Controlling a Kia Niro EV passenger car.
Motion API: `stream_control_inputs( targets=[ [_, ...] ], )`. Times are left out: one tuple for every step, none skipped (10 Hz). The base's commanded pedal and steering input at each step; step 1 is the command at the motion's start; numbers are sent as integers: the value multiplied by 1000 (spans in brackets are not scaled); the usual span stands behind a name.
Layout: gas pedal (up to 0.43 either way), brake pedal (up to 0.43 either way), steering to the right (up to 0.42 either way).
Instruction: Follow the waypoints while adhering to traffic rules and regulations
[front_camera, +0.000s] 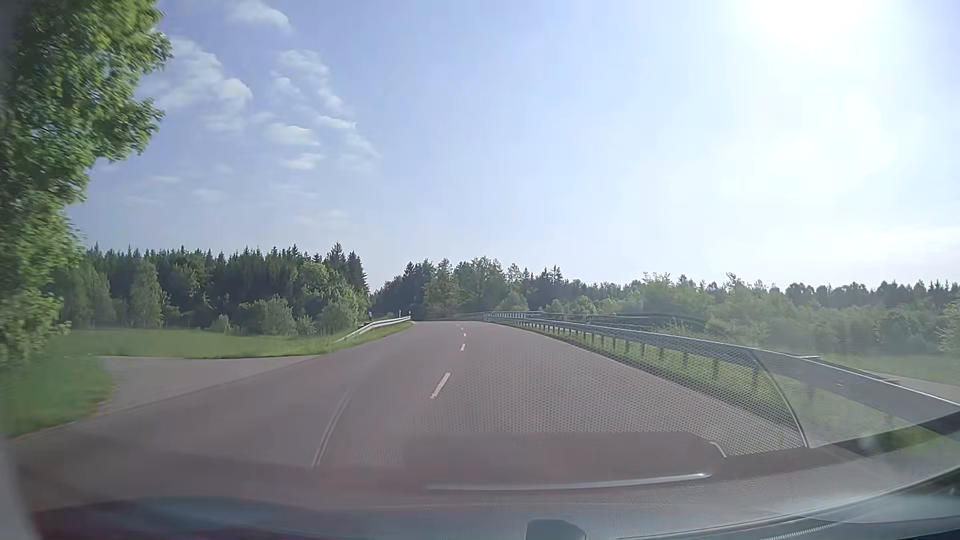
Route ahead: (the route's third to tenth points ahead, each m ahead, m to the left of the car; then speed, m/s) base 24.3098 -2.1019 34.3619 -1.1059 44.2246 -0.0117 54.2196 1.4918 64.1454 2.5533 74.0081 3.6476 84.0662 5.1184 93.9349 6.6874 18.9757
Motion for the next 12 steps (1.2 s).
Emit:
stream_control_inputs(
  targets=[
    [110,0,-13],
    [110,0,-14],
    [110,0,-15],
    [110,0,-15],
    [110,0,-15],
    [110,0,-15],
    [110,0,-15],
    [110,0,-14],
    [110,0,-14],
    [118,0,-13],
    [118,0,-13],
    [118,0,-13]
  ],
)
